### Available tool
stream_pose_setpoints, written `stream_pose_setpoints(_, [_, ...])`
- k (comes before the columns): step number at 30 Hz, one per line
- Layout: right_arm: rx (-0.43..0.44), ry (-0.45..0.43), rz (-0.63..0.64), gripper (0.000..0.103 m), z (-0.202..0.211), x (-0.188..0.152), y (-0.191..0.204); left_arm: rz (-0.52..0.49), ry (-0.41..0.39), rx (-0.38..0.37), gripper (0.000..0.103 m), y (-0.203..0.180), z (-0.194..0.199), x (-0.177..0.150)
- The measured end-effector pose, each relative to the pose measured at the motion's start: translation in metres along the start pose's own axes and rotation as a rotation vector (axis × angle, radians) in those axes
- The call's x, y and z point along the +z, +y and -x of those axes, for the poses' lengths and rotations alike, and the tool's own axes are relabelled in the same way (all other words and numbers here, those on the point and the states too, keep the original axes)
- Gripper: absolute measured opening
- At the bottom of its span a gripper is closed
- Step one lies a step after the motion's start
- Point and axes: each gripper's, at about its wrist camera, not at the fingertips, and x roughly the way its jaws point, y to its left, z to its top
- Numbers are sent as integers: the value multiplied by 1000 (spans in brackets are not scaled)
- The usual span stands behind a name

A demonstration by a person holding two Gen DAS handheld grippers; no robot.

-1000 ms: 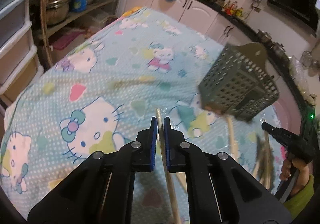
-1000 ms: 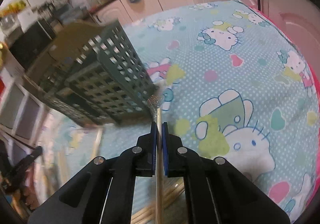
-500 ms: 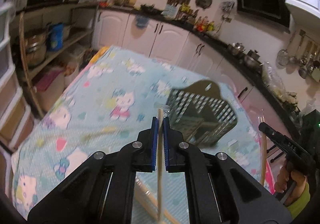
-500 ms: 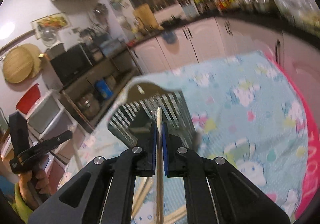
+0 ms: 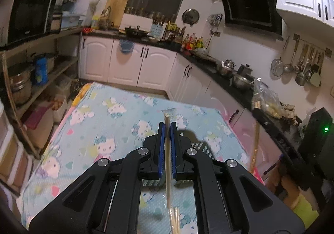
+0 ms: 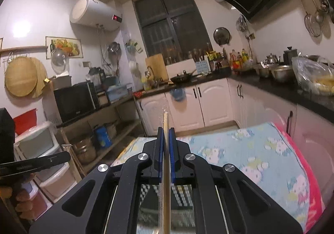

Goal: Organize utensils
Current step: 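Lift the chopsticks with both tools and carry them above the green holder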

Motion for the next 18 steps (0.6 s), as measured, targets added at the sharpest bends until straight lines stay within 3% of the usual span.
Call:
stream_pose_setpoints(10, [-45,-64,57,5,-46,21,5,-35,-102,41,1,-12,-15,41])
stream_pose_setpoints(18, [-90,-137,125,6,-80,17,12,-49,-138,80,1,-5,-39,40])
